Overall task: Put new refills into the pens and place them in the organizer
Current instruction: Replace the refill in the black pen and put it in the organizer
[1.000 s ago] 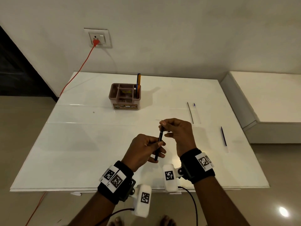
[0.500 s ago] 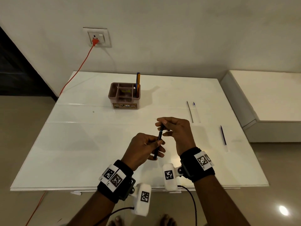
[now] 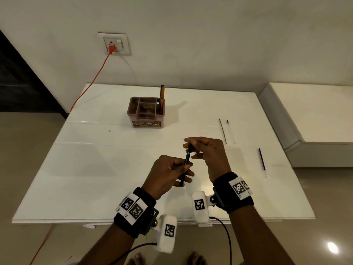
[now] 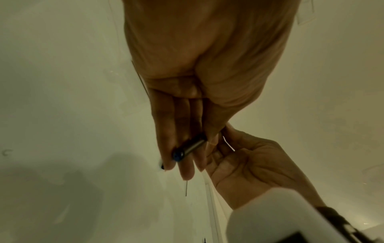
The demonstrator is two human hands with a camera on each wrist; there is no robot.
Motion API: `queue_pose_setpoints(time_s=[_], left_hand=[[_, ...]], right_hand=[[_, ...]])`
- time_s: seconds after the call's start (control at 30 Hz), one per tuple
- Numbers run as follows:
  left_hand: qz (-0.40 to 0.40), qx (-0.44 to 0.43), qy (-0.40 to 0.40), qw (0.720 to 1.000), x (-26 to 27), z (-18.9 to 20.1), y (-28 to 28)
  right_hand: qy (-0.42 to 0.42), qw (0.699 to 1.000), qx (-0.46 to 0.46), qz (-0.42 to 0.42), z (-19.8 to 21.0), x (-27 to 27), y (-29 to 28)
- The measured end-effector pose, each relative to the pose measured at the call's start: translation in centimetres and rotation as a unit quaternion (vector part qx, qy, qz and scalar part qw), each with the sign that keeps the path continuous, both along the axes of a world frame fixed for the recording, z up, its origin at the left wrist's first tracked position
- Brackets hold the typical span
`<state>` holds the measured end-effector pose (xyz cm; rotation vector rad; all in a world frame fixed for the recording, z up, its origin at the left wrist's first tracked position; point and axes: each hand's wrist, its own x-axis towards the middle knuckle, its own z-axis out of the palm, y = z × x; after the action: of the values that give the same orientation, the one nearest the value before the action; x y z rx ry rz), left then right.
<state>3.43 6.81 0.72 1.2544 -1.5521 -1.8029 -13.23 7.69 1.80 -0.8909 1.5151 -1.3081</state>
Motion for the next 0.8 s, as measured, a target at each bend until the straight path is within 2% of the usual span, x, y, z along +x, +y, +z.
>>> queue_pose_setpoints(time_s=[0.13, 0.27, 0.47, 0.8], left_hand=[[0.003, -0.003, -0.002, 1.000, 0.0, 0.1, 0.0], [-0.005, 0.001, -0.001, 1.000, -0.1, 0.1, 0.1], [-0.007, 0.008, 0.001, 1.000, 0.0, 0.1, 0.1], [-0.017, 0.003, 0.042, 0.999, 0.2, 0.5, 0.3]], right_hand=[[0.005, 1.000, 0.018, -0.024, 0.1, 0.4, 0.0], [0.027, 0.998, -0.012, -0.060, -0.1, 0.4, -0.1], [-0.017, 1.000, -0.007, -0.013, 0.3, -0.5, 0.0], [-0.002, 0.998, 0.002, -0.066, -0.1, -0.9, -0.2]])
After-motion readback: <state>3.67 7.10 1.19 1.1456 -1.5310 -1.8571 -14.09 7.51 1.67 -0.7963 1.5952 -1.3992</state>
